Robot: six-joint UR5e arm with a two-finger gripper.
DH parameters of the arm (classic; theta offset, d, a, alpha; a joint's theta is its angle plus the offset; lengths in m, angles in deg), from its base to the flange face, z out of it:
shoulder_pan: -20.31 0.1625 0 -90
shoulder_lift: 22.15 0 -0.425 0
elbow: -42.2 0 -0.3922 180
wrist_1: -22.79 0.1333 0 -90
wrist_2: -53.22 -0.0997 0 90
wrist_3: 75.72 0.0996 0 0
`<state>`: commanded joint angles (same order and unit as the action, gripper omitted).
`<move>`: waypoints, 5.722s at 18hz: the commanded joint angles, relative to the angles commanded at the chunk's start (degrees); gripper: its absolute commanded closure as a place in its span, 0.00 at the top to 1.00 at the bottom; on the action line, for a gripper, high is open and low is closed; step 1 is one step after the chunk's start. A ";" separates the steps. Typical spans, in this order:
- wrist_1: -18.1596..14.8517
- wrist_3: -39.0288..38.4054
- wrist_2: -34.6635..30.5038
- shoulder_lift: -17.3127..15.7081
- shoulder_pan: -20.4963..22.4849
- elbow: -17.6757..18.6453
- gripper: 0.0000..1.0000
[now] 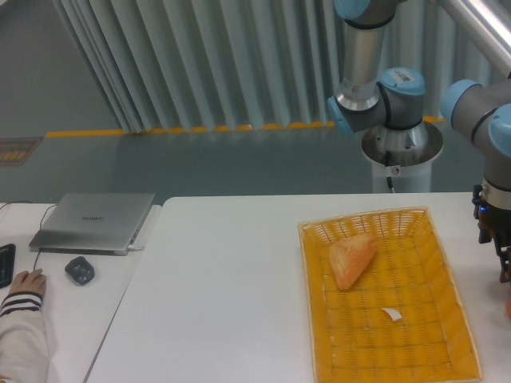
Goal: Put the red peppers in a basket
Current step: 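Grasp the red bell pepper beside the basket with the gripper, then carry the red pepper over the yellow basket and lower it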
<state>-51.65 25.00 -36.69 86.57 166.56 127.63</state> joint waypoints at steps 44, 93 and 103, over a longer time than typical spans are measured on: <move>12.48 -53.26 -0.62 1.49 7.12 7.21 1.00; 9.49 -71.89 2.29 0.69 -14.85 2.20 0.55; 13.01 -76.10 -4.31 5.80 -23.55 2.72 0.56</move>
<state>-38.64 -51.10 -41.00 92.37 143.02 130.35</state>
